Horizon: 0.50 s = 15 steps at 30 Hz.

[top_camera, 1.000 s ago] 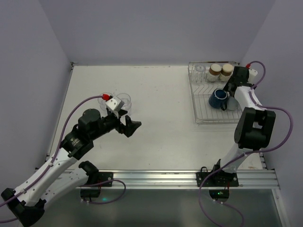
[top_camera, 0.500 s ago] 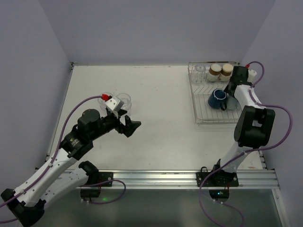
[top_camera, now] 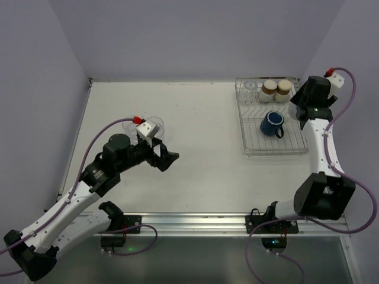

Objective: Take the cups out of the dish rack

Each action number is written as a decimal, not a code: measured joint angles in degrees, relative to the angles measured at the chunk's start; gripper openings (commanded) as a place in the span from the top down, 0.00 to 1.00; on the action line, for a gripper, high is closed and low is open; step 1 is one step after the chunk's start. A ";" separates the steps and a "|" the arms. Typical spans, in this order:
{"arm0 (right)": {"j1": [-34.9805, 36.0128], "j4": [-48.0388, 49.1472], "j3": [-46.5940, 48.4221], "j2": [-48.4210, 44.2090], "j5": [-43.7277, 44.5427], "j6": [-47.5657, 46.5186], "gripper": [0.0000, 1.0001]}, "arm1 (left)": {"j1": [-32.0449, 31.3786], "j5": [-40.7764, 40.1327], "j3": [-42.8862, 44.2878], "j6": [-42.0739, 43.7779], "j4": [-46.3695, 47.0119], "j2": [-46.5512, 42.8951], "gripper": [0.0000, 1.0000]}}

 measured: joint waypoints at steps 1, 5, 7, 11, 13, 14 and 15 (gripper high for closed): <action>0.02 0.50 -0.85 -1.60 -0.66 0.28 0.82 | 0.00 0.42 0.00 -0.17 0.09 0.66 0.00; 0.04 1.33 -5.64 -7.63 -4.50 2.40 0.83 | 0.00 4.09 0.13 -1.84 1.20 3.80 0.00; 0.04 1.88 -8.74 -10.43 -7.82 4.13 0.83 | 0.00 5.99 0.52 -3.06 1.75 5.31 0.00; 0.98 4.90 -15.93 -16.24 -14.95 8.24 0.83 | -0.07 10.36 0.90 -8.11 6.93 8.57 0.00; 1.64 7.45 -20.00 -19.56 -18.99 10.64 0.84 | -0.44 12.00 0.92 -10.86 10.64 10.62 0.00; 1.90 8.28 -21.57 -21.00 -21.14 11.82 0.84 | -0.70 12.68 0.92 -12.44 12.76 11.96 0.01; 2.03 9.35 -22.99 -22.27 -23.69 13.14 0.85 | -0.98 13.29 0.92 -14.05 14.93 13.46 0.01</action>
